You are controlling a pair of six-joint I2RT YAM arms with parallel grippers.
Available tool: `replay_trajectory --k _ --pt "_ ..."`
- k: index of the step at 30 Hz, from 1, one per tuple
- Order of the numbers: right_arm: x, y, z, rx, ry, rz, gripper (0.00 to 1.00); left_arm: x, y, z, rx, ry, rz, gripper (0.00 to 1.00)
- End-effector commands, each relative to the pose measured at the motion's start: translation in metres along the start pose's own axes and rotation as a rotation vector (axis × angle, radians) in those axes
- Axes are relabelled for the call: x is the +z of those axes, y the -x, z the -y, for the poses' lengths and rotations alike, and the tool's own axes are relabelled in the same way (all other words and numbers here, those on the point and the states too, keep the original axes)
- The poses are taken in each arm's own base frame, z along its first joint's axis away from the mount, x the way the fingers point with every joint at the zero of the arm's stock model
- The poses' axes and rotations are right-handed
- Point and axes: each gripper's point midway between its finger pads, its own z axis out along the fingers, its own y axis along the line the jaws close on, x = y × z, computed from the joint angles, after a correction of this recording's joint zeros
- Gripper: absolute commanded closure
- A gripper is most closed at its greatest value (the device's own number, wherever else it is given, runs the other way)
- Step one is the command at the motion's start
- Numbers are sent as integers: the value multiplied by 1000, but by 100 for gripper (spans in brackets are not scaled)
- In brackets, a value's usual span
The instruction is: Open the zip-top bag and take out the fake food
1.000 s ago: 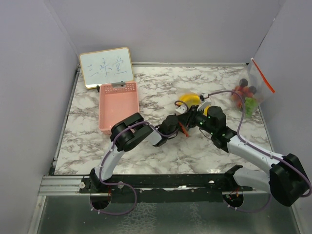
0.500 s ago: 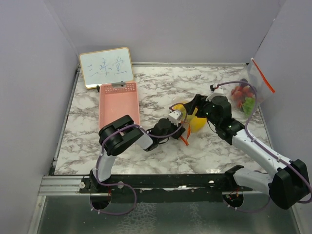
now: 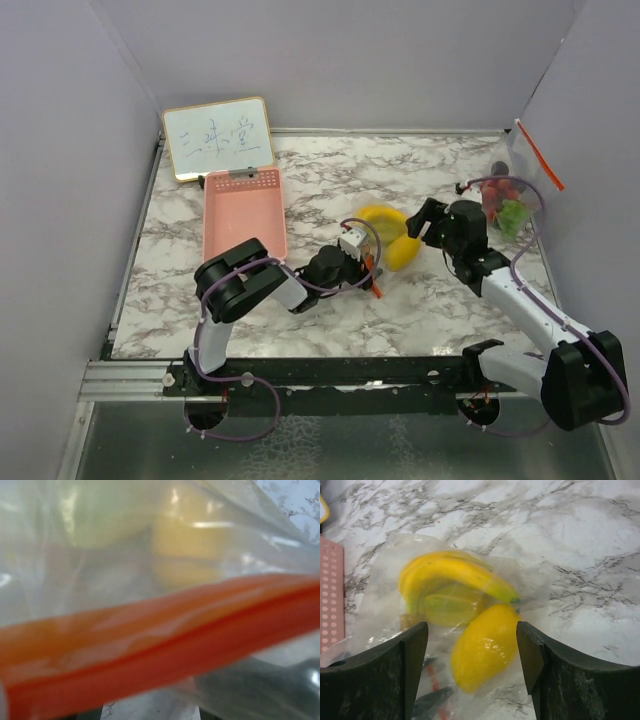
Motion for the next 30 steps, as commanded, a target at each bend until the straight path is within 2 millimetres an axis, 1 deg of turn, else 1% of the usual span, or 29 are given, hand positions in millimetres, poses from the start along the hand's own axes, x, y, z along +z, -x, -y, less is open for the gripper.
replay_trajectory --k 1,3,5,6,7,8,11,13,16,18,21,23,25,27,30 --pt "6 -14 16 82 25 -47 30 -6 26 7 -29 -17 76 36" --pt "12 -26 22 107 28 -83 32 -7 32 10 -44 -25 92 35" --pt "18 -39 26 132 40 -111 37 -8 37 12 -55 -33 102 33" --pt "22 -44 26 147 54 -127 41 -8 39 14 -60 -41 106 33" --pt "25 -49 28 161 58 -137 49 -8 41 16 -66 -48 110 33" --pt "28 -54 29 170 65 -149 54 -8 42 18 -70 -57 110 33" --pt "38 -61 25 192 101 -151 65 -7 45 25 -89 -91 117 31" --pt "42 -64 22 206 127 -153 78 -6 45 29 -104 -110 116 30" --pt "42 -73 13 237 187 -178 91 -4 45 30 -119 -117 122 26" --pt "40 -83 9 262 224 -196 97 0 44 27 -113 -101 117 24" --pt "37 -97 4 280 273 -236 98 7 48 22 -100 -66 118 22" --pt "34 -109 3 289 298 -271 98 10 52 22 -90 -65 123 22" --pt "32 -115 1 294 320 -274 98 13 56 23 -85 -66 130 20" --pt "29 -120 1 293 329 -285 98 15 58 23 -84 -64 135 17" --pt "27 -121 2 299 326 -287 98 22 56 21 -76 -57 120 15"
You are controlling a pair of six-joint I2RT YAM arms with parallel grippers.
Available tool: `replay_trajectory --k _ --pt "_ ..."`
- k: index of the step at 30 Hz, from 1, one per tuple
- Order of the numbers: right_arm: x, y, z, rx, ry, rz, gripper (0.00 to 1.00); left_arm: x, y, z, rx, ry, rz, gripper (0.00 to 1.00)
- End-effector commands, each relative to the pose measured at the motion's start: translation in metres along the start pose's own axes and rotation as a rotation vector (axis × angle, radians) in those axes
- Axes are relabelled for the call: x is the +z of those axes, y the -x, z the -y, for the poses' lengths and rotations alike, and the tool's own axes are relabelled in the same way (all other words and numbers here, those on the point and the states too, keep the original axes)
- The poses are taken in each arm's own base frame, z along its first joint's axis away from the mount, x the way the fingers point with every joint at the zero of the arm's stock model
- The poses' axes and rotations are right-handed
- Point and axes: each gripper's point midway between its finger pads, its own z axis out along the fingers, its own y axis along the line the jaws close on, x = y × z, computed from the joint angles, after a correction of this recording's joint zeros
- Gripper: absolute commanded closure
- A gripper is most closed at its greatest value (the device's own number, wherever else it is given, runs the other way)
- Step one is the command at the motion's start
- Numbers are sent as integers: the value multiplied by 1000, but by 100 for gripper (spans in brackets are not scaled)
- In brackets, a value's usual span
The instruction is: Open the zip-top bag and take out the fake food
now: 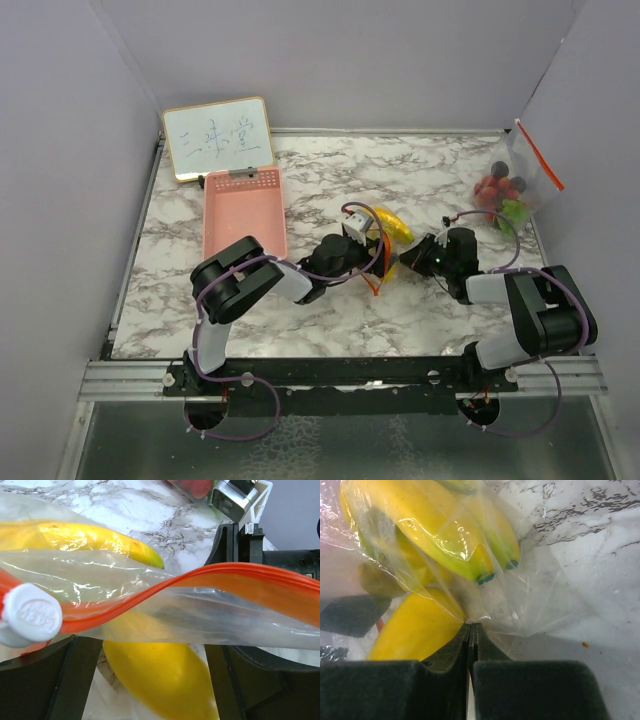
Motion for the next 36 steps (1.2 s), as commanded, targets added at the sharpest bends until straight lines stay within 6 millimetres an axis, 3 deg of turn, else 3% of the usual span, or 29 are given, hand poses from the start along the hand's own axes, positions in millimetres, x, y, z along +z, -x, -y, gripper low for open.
replay_trajectory --k 1,4,9,15,21,23,27,31,36 --pt "-3 -1 -17 -6 80 -5 98 11 -3 -6 19 18 -7 15" --pt "-5 7 -19 -19 70 13 98 7 -10 -7 8 13 -23 18" --pt "-7 16 -21 -33 55 43 98 -9 -19 -5 -16 -4 -49 30" --pt "-11 26 -16 -63 5 87 98 -33 -29 -12 -32 41 -81 29" --pt "-13 28 -20 -70 15 90 98 -29 -35 -1 -91 -20 -100 35" --pt "-14 27 -20 -71 18 87 98 -25 -34 4 -99 -44 -98 39" --pt "-15 26 -18 -77 11 89 98 -17 -29 15 -132 -106 -96 65" --pt "-17 32 -16 -101 -16 106 98 -22 -19 13 -178 -122 -86 67" --pt "-19 42 -12 -129 -60 134 98 -38 -3 -7 -228 -90 -68 67"
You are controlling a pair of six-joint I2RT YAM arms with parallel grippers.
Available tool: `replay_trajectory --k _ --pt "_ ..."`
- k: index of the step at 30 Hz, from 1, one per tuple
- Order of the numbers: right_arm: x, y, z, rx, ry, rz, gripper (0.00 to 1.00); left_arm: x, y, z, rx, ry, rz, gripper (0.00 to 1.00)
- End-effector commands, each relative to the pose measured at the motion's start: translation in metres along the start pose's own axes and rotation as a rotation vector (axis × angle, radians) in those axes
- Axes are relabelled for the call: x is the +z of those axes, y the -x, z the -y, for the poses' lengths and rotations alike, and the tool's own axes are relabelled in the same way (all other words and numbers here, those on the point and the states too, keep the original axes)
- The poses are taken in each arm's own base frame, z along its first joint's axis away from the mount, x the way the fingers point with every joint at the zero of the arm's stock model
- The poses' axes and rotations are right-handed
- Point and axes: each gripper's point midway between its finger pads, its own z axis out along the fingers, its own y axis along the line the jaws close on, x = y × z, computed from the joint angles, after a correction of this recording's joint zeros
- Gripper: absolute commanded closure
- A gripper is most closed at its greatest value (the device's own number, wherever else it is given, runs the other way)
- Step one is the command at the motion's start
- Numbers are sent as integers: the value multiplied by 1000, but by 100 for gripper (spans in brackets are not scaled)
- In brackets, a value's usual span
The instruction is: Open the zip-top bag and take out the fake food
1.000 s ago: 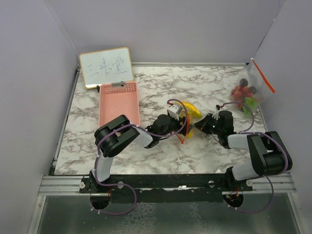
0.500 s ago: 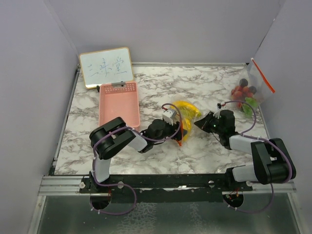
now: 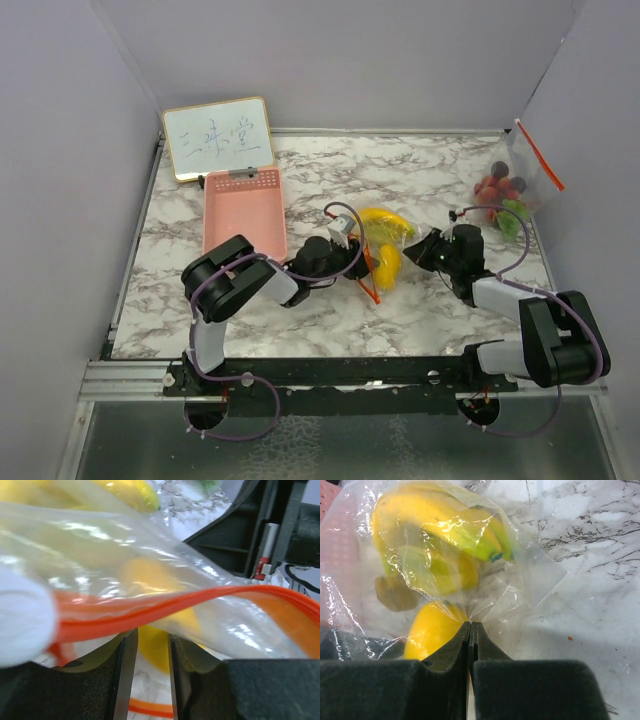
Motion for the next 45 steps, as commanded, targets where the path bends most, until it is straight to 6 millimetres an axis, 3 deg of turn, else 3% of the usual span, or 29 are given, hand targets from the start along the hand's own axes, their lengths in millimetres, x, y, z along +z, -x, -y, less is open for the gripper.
replay_trajectory --k 1,6,10,22,30,45 --pt "0 22 -5 -56 -25 56 98 -16 15 -4 -53 -18 0 66" --pt "1 23 -14 -55 19 47 98 -14 6 -5 -60 -23 -45 39" --pt "2 15 -11 -48 25 30 98 -8 4 -1 -94 -55 -56 28" --pt "9 -8 8 -26 -8 -17 98 -5 7 9 -69 -58 -95 28" --pt "7 -5 -3 -27 38 -13 98 16 -4 1 -47 -41 -156 28" --pt "13 -22 -11 33 136 -55 98 33 -29 13 -101 -67 -207 18"
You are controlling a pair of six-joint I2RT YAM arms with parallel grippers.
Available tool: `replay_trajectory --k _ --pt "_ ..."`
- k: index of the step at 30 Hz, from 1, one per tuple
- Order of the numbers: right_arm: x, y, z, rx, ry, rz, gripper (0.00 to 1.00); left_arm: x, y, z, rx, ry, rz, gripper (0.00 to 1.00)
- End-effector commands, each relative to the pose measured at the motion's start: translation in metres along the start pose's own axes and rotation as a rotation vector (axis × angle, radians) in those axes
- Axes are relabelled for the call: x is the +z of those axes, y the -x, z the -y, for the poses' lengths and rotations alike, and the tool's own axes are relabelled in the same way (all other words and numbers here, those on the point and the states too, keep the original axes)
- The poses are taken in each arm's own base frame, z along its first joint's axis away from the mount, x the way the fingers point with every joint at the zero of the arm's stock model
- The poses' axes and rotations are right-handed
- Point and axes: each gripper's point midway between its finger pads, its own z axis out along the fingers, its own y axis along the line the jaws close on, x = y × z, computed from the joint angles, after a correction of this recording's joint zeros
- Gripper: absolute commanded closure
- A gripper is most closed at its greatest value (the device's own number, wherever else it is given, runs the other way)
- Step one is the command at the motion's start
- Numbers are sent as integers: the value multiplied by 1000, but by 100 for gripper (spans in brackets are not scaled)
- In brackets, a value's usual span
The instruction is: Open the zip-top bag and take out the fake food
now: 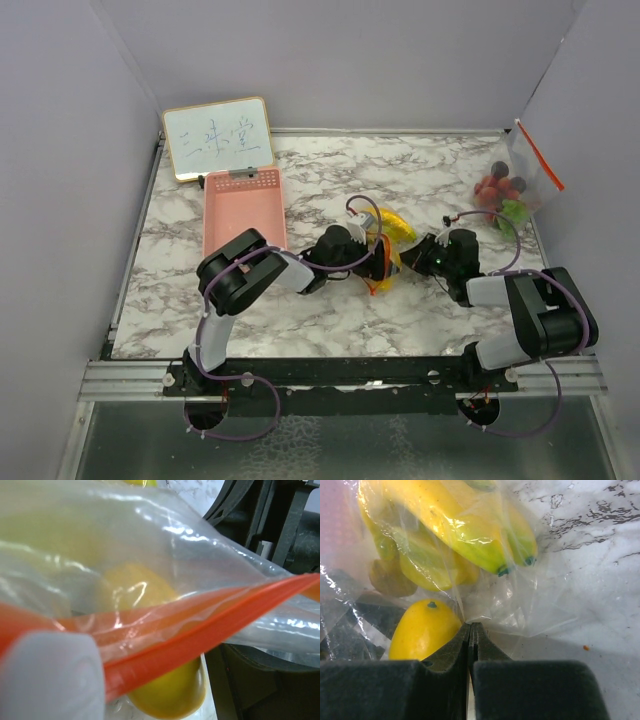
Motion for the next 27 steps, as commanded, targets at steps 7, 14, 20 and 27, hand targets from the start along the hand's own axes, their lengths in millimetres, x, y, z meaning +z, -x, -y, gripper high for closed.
replay_trajectory --k 7,14,20,27 --pt "-1 3 -9 -13 35 9 98 8 -2 19 -10 -67 -27 45" --pt "-2 27 -8 -40 -28 71 98 -21 3 11 12 -20 -21 49" --pt "-2 45 -8 -34 -46 108 98 -53 14 -4 8 61 -9 49" --pt "-7 65 4 1 -63 149 98 -95 41 -3 85 177 12 49"
